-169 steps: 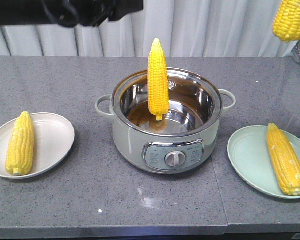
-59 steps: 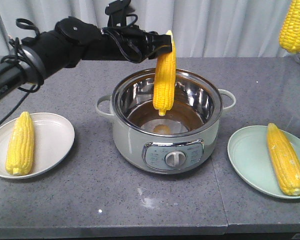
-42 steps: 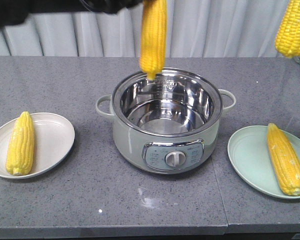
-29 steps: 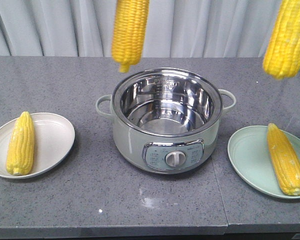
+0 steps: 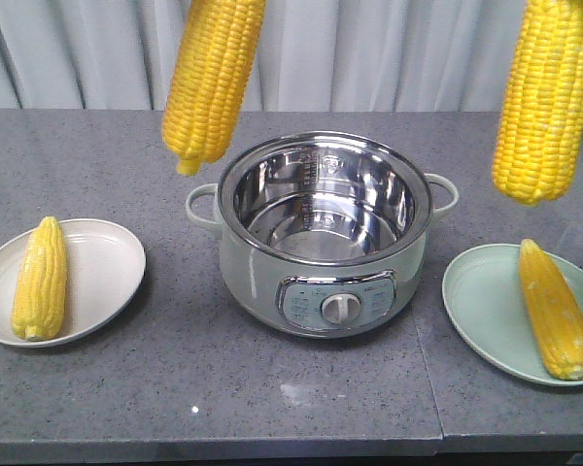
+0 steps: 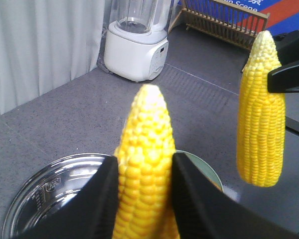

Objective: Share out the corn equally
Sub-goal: 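Lift both held cobs up out of the pot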

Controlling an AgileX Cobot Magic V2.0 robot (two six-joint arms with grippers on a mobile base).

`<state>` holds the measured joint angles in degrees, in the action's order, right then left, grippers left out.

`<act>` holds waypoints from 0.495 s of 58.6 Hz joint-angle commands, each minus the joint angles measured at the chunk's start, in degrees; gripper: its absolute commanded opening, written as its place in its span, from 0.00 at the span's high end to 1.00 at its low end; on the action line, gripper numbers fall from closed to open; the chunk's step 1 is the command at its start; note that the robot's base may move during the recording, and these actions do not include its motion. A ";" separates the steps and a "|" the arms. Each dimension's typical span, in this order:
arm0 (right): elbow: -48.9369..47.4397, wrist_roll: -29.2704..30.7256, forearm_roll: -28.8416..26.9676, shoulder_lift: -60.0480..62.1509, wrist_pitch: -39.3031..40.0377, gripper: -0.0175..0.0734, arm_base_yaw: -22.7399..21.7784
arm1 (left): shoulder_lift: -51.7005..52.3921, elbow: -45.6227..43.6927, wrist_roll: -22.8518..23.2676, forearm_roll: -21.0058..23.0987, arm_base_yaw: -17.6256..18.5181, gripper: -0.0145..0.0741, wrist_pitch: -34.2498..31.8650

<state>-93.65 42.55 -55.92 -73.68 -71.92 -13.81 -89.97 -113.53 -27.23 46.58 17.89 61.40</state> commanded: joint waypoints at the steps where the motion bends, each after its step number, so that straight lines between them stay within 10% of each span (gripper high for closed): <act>1: -1.79 0.57 -3.45 1.33 1.48 0.81 -0.44 | 2.09 -1.56 0.31 2.78 0.00 0.85 -2.70; 29: -1.79 0.64 -3.45 1.33 1.24 0.81 -0.44 | 2.09 -1.56 0.31 2.78 0.00 0.85 -2.70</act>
<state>-93.65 42.62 -55.92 -73.68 -72.29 -13.81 -89.97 -113.53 -27.23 46.58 17.89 61.40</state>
